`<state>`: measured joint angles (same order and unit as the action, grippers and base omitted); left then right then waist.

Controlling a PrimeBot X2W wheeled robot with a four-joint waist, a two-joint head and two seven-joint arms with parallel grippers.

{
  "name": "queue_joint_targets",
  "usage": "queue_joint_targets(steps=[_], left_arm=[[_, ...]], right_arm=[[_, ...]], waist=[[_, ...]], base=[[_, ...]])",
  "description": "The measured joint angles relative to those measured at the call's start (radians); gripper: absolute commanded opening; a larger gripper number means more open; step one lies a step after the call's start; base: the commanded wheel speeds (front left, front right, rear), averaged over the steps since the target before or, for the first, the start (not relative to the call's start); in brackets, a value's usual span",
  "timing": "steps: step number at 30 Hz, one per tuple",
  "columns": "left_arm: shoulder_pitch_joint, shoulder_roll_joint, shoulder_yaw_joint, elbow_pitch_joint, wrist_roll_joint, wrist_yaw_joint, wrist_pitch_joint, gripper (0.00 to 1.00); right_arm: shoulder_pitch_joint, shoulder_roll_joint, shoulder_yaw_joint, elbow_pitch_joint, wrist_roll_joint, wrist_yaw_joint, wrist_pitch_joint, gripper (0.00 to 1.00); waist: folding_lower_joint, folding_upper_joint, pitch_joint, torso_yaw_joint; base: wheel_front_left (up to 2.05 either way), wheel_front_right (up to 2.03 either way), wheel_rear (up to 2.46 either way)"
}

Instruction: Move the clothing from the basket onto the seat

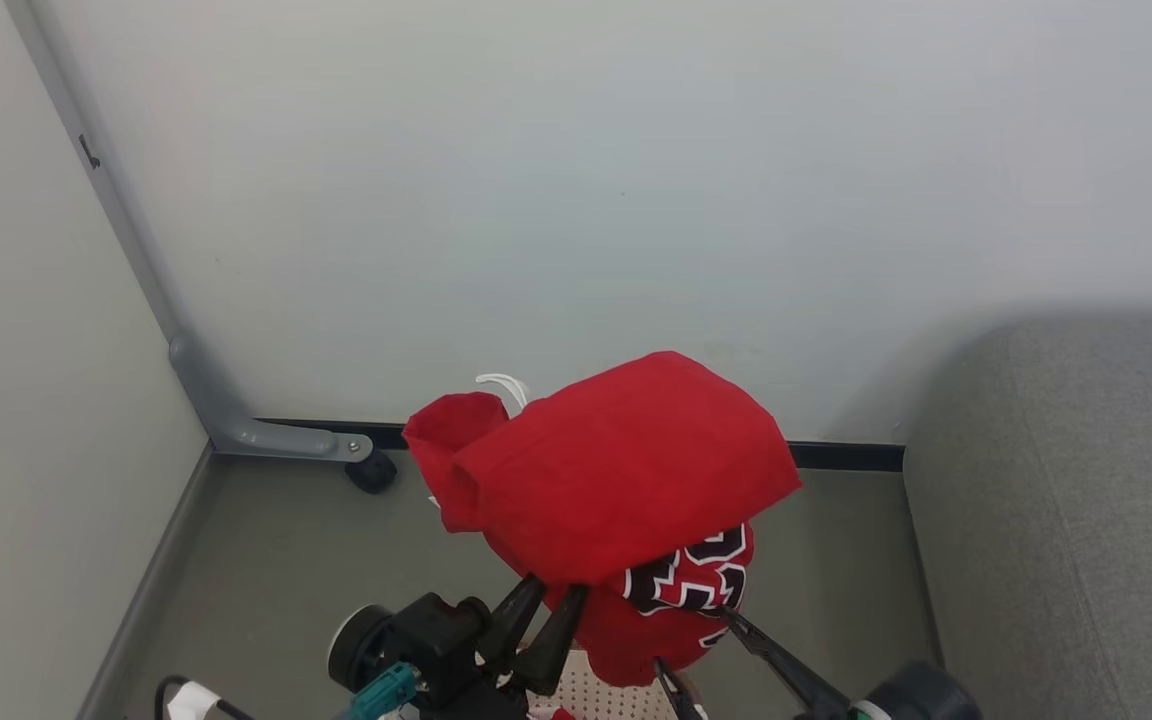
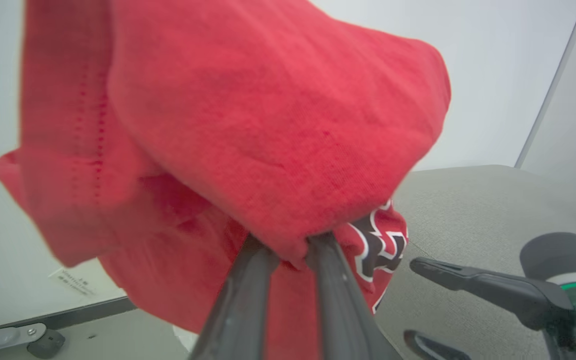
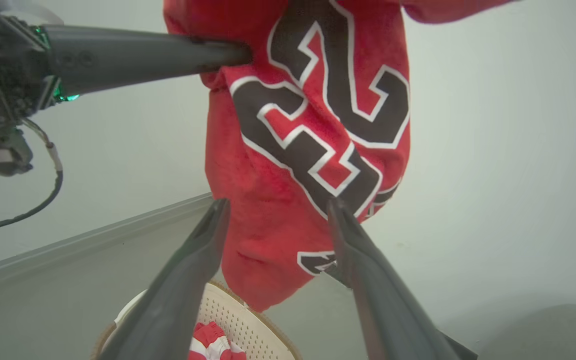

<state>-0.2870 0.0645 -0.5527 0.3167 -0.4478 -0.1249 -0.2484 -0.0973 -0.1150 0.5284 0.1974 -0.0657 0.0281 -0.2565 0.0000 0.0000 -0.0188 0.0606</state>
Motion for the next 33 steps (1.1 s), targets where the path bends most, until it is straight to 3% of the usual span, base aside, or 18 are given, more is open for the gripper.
queue_joint_targets(steps=[14, 33], left_arm=[[0.031, 0.016, -0.098, -0.032, -0.062, 0.000, 0.063, 0.00], [0.022, 0.062, -0.226, -0.103, -0.134, 0.000, 0.136, 0.00]], right_arm=[[-0.048, 0.000, 0.017, 0.038, -0.051, -0.030, 0.000, 1.00], [-0.131, 0.018, 0.091, 0.157, -0.077, -0.037, 0.000, 1.00]], waist=[[0.0000, 0.0000, 0.003, 0.018], [0.0000, 0.0000, 0.018, 0.018]], base=[[0.00, 0.00, 0.00], [0.00, 0.00, 0.00]])
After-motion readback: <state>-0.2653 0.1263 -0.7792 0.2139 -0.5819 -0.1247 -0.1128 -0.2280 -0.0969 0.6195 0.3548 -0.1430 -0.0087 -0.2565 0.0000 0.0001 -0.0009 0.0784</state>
